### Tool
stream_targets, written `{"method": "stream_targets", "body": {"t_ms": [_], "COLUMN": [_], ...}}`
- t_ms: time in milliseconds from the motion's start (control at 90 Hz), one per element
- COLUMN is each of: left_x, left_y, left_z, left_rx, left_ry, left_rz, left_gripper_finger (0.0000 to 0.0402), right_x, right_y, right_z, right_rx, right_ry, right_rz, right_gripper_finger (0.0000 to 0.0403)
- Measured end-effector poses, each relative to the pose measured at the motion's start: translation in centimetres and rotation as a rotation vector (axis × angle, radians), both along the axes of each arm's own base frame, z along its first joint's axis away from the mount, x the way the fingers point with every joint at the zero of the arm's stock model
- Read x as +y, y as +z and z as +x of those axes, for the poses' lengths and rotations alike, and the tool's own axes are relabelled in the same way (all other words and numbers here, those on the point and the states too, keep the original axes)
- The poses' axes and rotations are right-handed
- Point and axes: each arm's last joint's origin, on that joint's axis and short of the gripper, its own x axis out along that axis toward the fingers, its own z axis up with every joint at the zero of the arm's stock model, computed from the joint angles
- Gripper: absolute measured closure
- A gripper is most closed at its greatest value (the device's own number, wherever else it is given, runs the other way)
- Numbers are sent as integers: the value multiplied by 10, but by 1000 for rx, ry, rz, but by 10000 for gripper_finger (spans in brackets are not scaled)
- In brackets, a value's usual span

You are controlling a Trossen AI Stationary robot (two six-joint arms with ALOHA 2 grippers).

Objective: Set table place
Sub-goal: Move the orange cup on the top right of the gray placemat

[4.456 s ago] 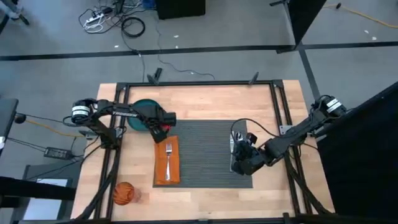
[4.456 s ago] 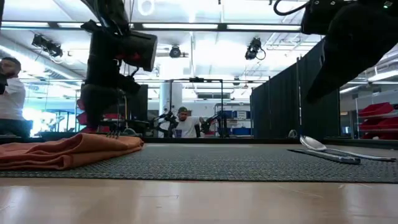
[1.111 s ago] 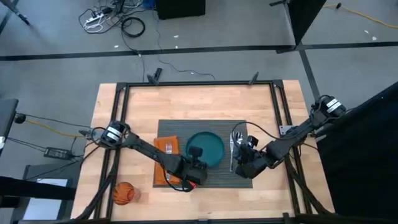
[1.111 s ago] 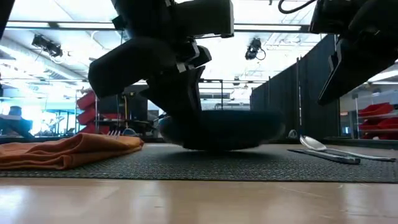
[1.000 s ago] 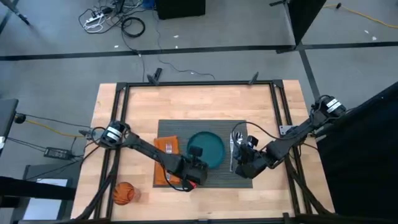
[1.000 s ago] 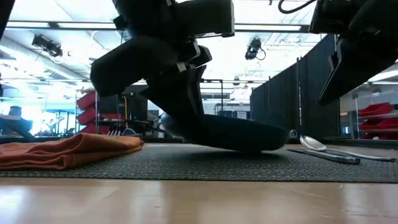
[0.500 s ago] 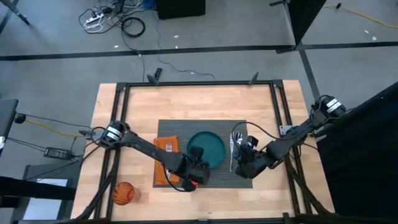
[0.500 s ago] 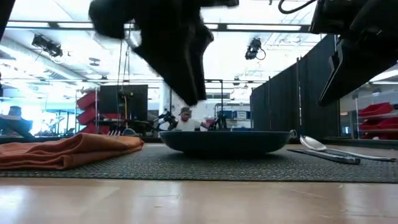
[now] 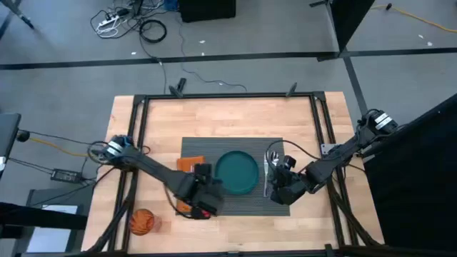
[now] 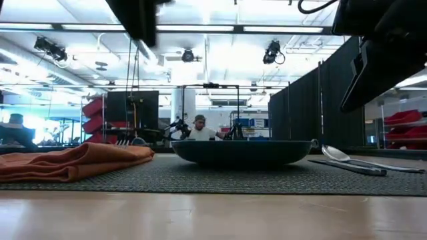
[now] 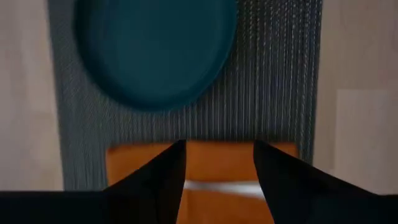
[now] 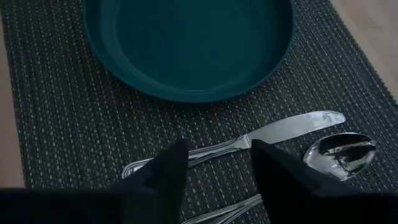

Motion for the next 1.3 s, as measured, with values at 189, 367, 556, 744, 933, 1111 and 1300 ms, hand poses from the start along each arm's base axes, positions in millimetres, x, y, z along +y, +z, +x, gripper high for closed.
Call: {"method": "stream_targets", "body": {"t_ms": [189,367,556,744,933,1111,1300], "left_x": [-10,-20,-34,-52,-67,-74,-74], "left_y": [26,48,59,61,58,40,28], "left_z": [-41,-80,-111,-133,-153,-167,-169], "left_rx": [-2,-7,-4,57,88,139,179], "left_ry": [129,238,291,344,408,408,376], "left_rz": [-26,-103,-174,-258,-295,-239,-197], "left_gripper_finger": [230,229,229,229,229,229,229], "right_x": [0,1,4,5,5,5,5], "right_y": [0,0,0,1,1,1,1], "right_z": [0,0,0,1,2,2,2], "right_rx": [6,14,7,-16,-21,-24,-25], "right_ry": [4,9,2,2,2,2,2], "right_rz": [3,32,69,85,88,89,89], "right_gripper_finger": [195,171,163,164,164,163,165]}}
